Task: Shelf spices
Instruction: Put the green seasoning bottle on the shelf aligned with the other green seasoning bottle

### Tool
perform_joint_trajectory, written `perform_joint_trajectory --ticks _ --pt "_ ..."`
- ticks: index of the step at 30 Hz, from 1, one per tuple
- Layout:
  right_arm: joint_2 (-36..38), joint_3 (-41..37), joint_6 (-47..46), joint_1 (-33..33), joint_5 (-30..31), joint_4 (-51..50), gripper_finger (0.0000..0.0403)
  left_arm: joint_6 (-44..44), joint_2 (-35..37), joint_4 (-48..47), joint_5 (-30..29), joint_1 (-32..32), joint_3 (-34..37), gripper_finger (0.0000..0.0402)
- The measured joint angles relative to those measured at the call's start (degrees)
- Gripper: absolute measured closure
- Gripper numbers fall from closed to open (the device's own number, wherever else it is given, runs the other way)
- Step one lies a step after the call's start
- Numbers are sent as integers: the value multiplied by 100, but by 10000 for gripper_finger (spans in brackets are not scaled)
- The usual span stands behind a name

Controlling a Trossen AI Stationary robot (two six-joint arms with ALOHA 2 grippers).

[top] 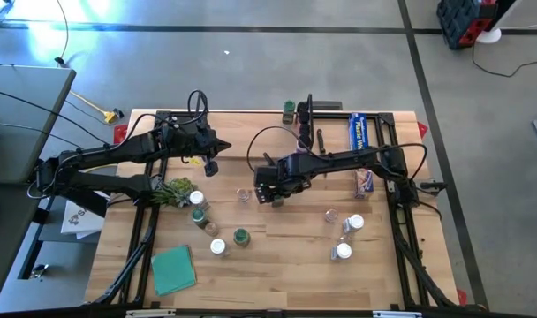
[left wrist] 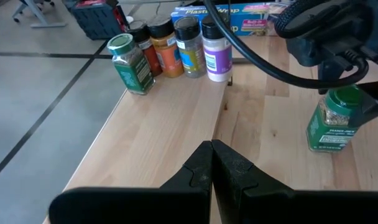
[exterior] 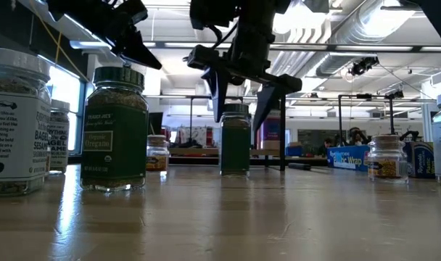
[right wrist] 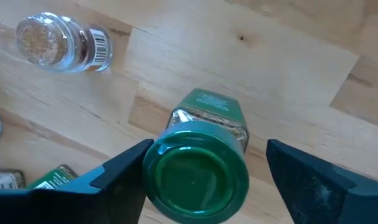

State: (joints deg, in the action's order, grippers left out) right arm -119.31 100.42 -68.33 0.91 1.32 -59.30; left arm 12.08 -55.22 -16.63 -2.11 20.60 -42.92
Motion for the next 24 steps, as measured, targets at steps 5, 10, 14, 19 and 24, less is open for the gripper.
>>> perform_joint_trajectory --ticks 5,10,14,19,24 --pt "0 0 166 0 11 1 148 -3 0 -2 1 0 0 401" --pt "4 4 925 0 -189 26 210 -48 0 -4 0 0 0 401" --pt "4 9 2094 -4 -441 28 211 -57 0 -8 2 -1 0 401" --pt "4 9 4561 -2 -655 5 211 -107 0 -8 2 -2 0 401" --pt "4 9 6393 0 -801 -19 211 -153 0 -6 0 -1 0 401"
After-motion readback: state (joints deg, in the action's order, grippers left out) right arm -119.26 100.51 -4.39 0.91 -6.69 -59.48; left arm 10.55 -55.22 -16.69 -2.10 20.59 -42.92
